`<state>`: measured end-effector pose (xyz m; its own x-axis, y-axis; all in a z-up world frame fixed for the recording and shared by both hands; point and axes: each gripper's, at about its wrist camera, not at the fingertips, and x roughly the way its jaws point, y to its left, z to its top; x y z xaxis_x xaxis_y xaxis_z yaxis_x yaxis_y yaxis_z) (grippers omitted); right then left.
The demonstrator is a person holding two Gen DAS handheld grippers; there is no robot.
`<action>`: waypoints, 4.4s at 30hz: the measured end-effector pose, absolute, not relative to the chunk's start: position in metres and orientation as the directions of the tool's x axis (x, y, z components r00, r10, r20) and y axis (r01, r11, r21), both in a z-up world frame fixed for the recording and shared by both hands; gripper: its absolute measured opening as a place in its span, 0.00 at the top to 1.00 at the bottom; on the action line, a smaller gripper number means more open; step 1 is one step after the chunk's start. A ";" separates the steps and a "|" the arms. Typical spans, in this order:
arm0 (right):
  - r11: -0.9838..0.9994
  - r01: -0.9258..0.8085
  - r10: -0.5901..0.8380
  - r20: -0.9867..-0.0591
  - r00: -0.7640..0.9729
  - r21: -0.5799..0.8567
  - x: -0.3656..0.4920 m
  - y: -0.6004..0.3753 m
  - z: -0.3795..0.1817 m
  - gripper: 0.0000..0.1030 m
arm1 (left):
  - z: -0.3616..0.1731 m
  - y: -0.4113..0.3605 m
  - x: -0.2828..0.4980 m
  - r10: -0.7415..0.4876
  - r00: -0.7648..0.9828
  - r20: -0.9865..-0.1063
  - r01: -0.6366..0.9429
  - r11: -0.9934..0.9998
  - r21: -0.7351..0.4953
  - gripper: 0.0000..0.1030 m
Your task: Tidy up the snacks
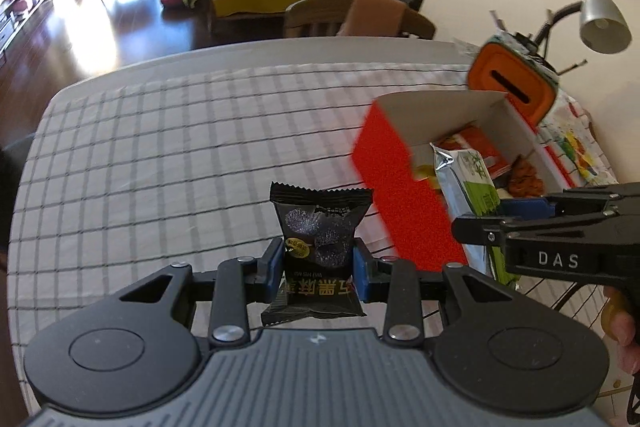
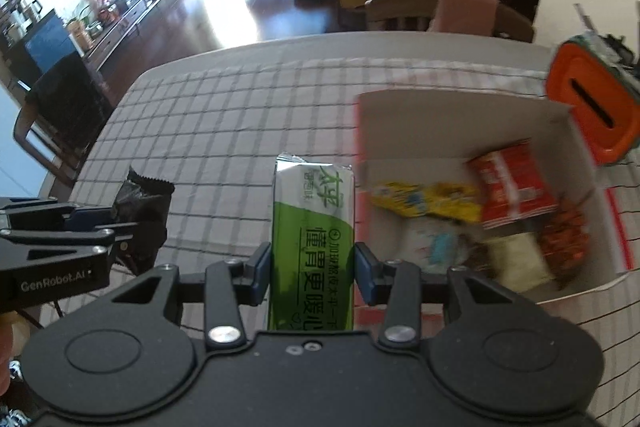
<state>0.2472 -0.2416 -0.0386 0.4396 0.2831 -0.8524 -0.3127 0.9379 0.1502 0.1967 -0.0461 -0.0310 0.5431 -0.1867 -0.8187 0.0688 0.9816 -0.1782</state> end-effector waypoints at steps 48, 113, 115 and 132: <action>0.963 -0.263 0.149 -0.924 0.352 0.056 0.356 -0.387 -0.114 0.59 | -0.096 -0.250 0.316 -0.095 0.366 -0.926 0.173 0.984 -0.033 0.67; 0.950 -0.284 0.300 -0.636 0.711 0.130 0.196 -0.395 0.002 0.00 | 0.015 -0.163 0.172 -0.185 0.705 -0.685 0.123 0.983 -0.139 0.00; 0.953 -0.275 0.291 -0.628 0.721 0.126 0.193 -0.396 0.003 0.00 | 0.015 -0.164 0.170 -0.180 0.703 -0.688 0.116 0.983 -0.139 0.00; 0.958 -0.262 0.275 -0.619 0.735 0.115 0.181 -0.403 -0.001 0.00 | 0.014 -0.175 0.164 -0.187 0.698 -0.691 0.110 0.982 -0.154 0.00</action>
